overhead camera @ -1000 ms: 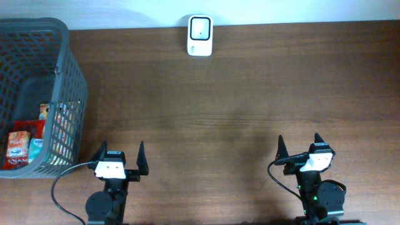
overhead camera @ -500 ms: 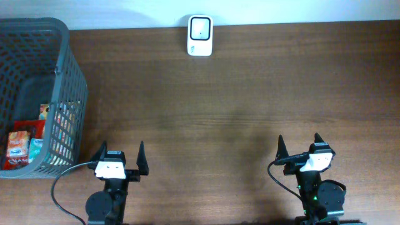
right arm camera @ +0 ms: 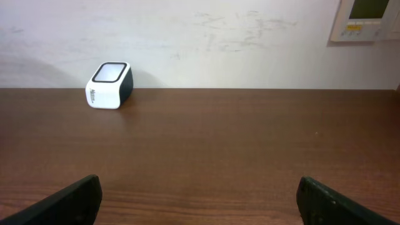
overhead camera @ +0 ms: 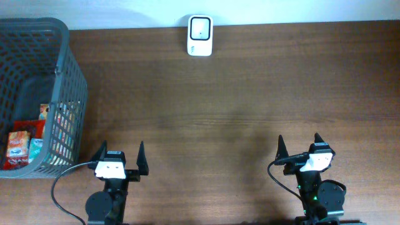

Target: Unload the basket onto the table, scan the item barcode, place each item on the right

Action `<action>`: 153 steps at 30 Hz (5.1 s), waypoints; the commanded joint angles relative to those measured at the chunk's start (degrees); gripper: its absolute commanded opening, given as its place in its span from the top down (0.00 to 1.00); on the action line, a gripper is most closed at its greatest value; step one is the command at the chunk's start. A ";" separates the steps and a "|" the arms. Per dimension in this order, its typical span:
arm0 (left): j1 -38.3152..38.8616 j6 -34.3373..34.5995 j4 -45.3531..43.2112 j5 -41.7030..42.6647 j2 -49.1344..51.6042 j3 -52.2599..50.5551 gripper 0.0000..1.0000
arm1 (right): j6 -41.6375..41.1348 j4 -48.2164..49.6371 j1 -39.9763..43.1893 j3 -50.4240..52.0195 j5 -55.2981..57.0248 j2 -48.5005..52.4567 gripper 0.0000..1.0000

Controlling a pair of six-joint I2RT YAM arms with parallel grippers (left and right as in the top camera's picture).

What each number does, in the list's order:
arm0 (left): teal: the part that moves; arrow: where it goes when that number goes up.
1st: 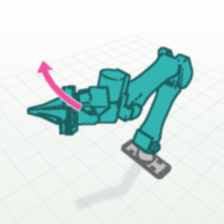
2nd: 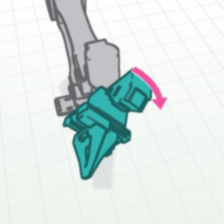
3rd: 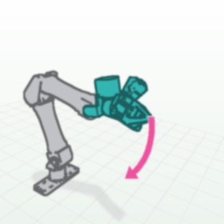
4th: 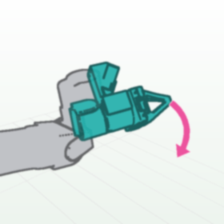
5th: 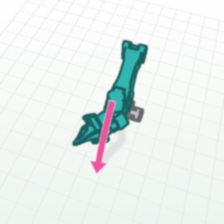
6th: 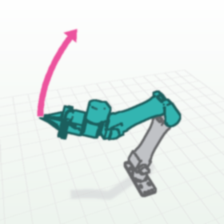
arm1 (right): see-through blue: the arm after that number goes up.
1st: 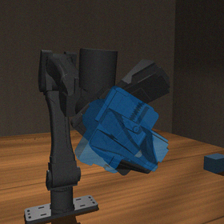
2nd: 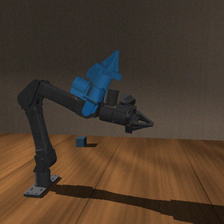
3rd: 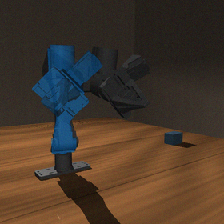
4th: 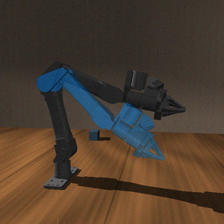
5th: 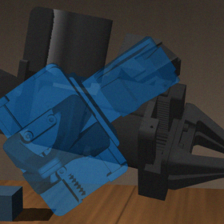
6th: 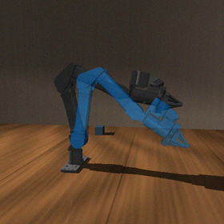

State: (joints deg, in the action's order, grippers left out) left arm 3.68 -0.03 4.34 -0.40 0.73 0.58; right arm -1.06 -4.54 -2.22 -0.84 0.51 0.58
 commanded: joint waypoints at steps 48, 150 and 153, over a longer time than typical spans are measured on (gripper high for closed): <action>-0.11 -0.92 0.46 -0.22 -0.39 -0.09 0.01 | 0.20 -0.17 0.37 0.52 -0.07 -0.37 0.02; -34.42 0.39 71.06 -1.68 115.10 109.28 0.13 | 0.20 -0.17 0.37 0.52 -0.09 -0.37 0.02; -34.42 0.42 74.12 -1.77 119.32 109.28 0.24 | 0.20 -0.17 0.37 0.52 -0.07 -0.37 0.01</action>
State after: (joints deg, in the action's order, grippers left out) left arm -30.65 1.04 76.60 -0.91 116.01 109.67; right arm -1.06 -4.54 -2.22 -0.84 0.51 0.62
